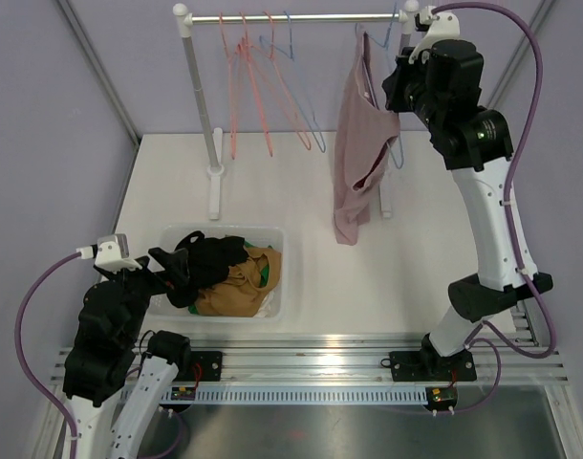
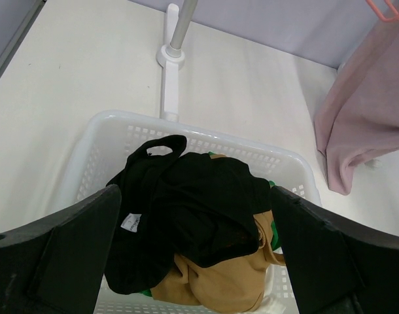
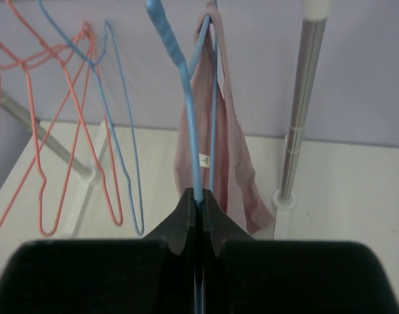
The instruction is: Remove the tank top from the hanger
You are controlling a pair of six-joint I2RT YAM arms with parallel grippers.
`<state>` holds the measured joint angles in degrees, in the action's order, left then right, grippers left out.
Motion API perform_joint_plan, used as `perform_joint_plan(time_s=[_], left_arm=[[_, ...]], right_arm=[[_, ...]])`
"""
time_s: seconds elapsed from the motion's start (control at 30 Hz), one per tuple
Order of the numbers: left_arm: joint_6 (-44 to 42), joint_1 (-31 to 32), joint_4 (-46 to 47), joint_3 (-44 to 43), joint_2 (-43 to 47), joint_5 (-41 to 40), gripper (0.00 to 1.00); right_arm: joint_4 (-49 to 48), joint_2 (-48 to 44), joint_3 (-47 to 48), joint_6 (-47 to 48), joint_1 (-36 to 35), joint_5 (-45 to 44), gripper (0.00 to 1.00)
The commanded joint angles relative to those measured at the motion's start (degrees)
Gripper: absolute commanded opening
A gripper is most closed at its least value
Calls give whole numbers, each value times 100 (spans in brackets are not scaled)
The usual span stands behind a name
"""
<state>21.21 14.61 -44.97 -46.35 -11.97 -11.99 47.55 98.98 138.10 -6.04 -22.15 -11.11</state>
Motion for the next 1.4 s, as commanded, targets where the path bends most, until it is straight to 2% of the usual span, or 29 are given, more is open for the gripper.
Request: perform_joint_plan(time_s=[0.0,0.17,0.23,0.33,0.43,0.5,0.57,0.6,0.7,0.9,1.07,1.1,1.23,1.27,1.37], left_arm=[[-99,-11,357,-172,-16,213,99],[146,-2,926,-331,-453,986,99],[383,-2,1304,-479,-753,1540,99],[726,7,2023,-585,-1386,2278,99],[867,85,2343,-761,-2097,2570,99],[893,295,2501,-1051,-2440,2474,99],[867,953,2739,-1314,-2845,2211,99],[789,1556,2809,-1420,-2951,1748,99],[569,2551,2959,-1850,-3504,1051,99],[278,3564,3249,-2290,-4436,452,99],[103,3944,3381,-2510,-5217,304,98],[76,4040,3372,-2563,-5289,259,96],[-12,4164,3337,-2669,-5570,30,72],[-38,4164,3354,-2678,-5606,21,58],[-3,4173,3267,-2756,-5729,-93,29]], right_arm=[[44,-798,-624,-90,0,705,0],[-464,-2196,-2607,-406,0,1015,0],[-484,-2847,-3042,-528,0,1085,0],[-335,-3498,-3666,-512,-8,1848,0],[43,-3876,-4150,-380,0,2629,0],[219,-4105,-4580,-546,-8,2842,0],[150,-4561,-5149,-687,-8,3263,0],[97,-4859,-5327,-749,0,3387,0],[17,-5299,-5794,-890,-8,3676,0],[53,-5775,-6084,-969,0,4230,0],[79,-6030,-6129,-1039,0,4530,0],[114,-6074,-6129,-1013,0,4513,0],[325,-6092,-6050,-943,0,4416,0],[342,-6092,-6050,-943,0,4434,0],[386,-6119,-6058,-881,0,4364,0]])
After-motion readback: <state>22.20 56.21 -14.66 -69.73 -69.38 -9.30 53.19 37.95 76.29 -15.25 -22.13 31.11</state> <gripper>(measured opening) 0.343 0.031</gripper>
